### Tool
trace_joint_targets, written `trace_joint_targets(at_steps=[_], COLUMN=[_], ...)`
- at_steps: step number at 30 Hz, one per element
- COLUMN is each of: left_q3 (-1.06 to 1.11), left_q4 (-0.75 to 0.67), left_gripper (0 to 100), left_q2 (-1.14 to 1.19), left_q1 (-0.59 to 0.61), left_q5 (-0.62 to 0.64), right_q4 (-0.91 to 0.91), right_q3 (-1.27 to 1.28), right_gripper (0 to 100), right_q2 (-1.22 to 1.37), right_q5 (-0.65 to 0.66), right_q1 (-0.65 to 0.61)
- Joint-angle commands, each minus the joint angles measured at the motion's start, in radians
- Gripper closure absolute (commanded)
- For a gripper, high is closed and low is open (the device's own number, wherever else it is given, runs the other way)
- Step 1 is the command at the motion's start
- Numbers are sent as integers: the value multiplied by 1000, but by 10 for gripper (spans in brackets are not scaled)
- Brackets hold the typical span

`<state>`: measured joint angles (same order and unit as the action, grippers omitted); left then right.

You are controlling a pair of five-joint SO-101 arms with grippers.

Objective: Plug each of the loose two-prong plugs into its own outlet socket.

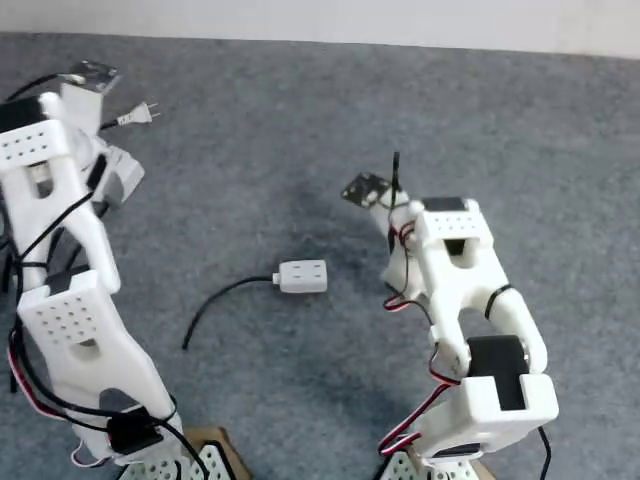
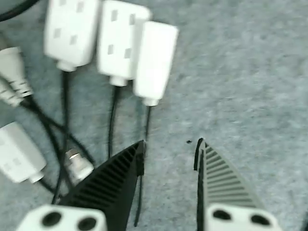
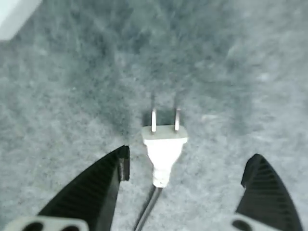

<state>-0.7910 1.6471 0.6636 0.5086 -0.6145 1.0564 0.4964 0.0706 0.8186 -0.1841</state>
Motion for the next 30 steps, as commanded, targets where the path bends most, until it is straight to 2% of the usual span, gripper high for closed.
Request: trace_joint_targets(at_steps=[1,8,12,13,17,19,21,25,30], left_q3=[-47,-41,-41,-41,-45,-47,-47,-41,-41], left_q4=[-15,-9,-8,-8,-8,-8,-14,-15,-9], left_gripper=[812,813,814,814,814,814,814,814,814], left_q2=[-10,-8,-8,-8,-12,-16,-15,-8,-8], left_q1=[27,27,31,36,42,42,42,36,38], left_q5=[-11,-44,-44,-44,-44,-44,-44,-44,-44], right_q4=[-45,-50,-182,-231,-363,-364,-320,-81,58], right_q3=[44,120,165,186,216,222,219,173,81], right_gripper=[640,640,640,640,641,641,641,641,641], right_q2=[-48,-239,-209,-205,-216,-240,-282,-363,-278], right_q5=[29,89,80,61,-169,-176,-176,-328,-298], right_q1=[-2,-4,-1,-1,-4,-4,-1,-30,-114])
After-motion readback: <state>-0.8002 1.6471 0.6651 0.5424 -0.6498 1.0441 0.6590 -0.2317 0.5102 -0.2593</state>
